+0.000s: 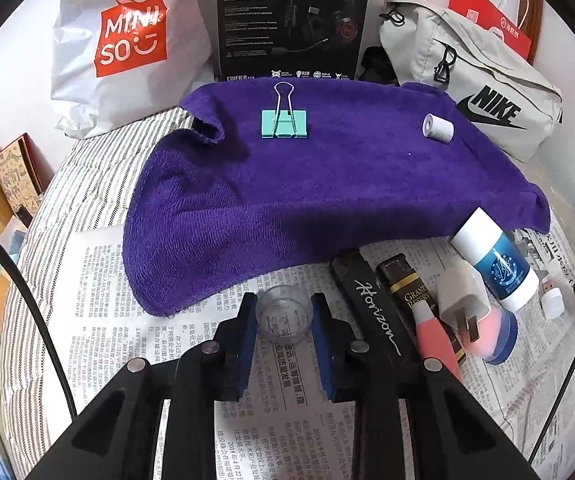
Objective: Organize rigid objects
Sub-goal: 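Lower the left gripper around the clear plastic cup and close it, then close the right gripper on the white USB light while the left gripper holds the cup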
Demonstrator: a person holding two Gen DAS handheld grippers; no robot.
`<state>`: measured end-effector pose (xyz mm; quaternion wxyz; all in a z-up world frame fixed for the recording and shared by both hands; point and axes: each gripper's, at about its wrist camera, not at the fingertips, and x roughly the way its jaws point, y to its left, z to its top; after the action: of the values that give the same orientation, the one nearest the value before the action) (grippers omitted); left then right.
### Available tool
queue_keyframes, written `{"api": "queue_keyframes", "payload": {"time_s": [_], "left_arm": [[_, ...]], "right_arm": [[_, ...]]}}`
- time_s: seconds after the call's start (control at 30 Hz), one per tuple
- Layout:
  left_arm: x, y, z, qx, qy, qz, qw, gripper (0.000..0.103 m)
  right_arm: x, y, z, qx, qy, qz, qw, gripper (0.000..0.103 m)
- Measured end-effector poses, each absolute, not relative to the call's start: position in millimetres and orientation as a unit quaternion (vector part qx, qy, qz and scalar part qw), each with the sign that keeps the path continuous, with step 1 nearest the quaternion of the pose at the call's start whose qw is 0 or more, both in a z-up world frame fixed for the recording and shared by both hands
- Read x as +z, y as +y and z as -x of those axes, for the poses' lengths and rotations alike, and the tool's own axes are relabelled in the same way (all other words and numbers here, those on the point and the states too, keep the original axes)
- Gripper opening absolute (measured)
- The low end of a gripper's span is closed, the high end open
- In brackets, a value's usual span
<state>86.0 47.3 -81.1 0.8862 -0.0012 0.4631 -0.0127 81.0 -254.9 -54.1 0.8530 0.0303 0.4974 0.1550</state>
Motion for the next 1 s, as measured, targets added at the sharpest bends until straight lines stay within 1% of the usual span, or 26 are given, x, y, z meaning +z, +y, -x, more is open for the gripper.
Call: {"api": "queue_keyframes", "payload": {"time_s": [0.37, 0.53, 0.67, 0.87, 0.9, 1.0], "left_arm": [[-81.6, 44.1, -86.2, -0.007, 0.463, -0.006, 0.886, 0.026], [-81.7, 44.5, -86.0, -0.007, 0.462, -0.004, 0.887, 0.026], [-81.6, 44.6, -85.7, -0.009, 0.463, -0.006, 0.886, 0.026], [-81.2, 44.4, -85.2, -0.009, 0.462, -0.004, 0.887, 0.026], [-81.3, 44.5, -85.1, -0.009, 0.462, -0.004, 0.887, 0.026], [-81.0, 44.5, -85.0, -0.009, 0.463, -0.004, 0.886, 0.026]], "right_arm": [[-73.1, -224.8, -75.9, 0.175, 0.498, -0.006, 0.849, 0.061], [-78.9, -218.6, -77.7, 0.158, 0.487, 0.025, 0.858, 0.05], [-78.8, -223.6, -77.3, 0.149, 0.492, 0.047, 0.857, 0.05], [-78.5, -232.4, -79.2, 0.143, 0.488, 0.04, 0.86, 0.048], [-78.5, -231.1, -79.3, 0.143, 0.487, 0.044, 0.861, 0.045], [-77.9, -223.8, -78.4, 0.149, 0.48, 0.06, 0.863, 0.031]]}}
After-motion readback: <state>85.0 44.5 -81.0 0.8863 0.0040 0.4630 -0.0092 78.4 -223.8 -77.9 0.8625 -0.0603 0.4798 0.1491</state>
